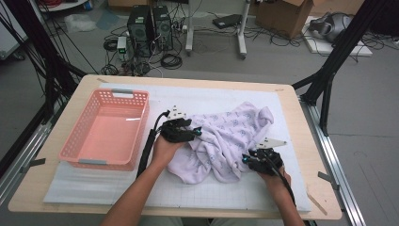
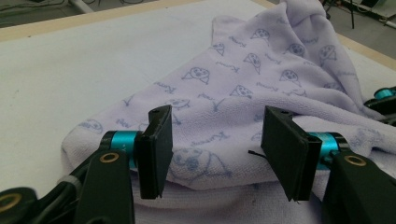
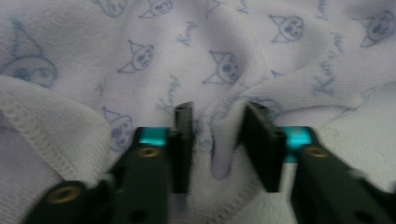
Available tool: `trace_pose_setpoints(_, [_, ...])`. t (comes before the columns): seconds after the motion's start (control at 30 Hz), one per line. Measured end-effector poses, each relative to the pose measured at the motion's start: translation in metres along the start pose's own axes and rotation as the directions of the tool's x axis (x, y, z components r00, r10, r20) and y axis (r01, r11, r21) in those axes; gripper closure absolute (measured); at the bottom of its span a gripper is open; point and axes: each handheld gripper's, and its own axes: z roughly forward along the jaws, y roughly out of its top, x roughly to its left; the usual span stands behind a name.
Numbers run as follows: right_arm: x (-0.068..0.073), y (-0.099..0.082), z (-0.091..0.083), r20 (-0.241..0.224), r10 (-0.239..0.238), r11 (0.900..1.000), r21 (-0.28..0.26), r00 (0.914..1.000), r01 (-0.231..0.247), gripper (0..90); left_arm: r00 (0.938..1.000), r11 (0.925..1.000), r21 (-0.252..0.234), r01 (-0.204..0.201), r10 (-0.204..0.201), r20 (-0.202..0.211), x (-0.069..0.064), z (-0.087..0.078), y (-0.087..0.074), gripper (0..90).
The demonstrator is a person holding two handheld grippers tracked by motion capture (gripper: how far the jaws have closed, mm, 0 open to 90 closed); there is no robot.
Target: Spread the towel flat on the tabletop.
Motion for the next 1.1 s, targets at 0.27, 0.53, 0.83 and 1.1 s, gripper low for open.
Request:
trace_pose_setpoints(0.27, [-0.036, 0.023, 0.007, 0.065, 0.058, 0.9969, -0.057, 0.9962, -0.055, 83.3, 0.9999, 0.9999, 0.011, 0.006, -0.006, 0.01, -0.001, 0.002, -0.004, 43.9])
trace_pose_setpoints(0.53, [-0.091, 0.057, 0.013, 0.203, 0.184, 0.974, -0.169, 0.9619, -0.15, 83.3, 0.9994, 0.9993, 0.037, 0.001, -0.002, 0.034, -0.004, 0.003, -0.007, 44.6])
trace_pose_setpoints(0.83, [-0.112, 0.051, 0.003, 0.286, 0.359, 0.9259, -0.228, 0.8883, -0.301, 74.5, 0.9942, 0.996, 0.068, -0.058, 0.052, 0.095, -0.019, -0.002, -0.012, 45.6])
trace_pose_setpoints(1.1, [-0.073, 0.034, -0.027, 0.208, 0.296, 0.9373, -0.251, 0.9322, -0.242, 58.4, 0.9919, 0.991, 0.099, -0.09, 0.08, 0.098, -0.026, -0.004, -0.026, 44.4])
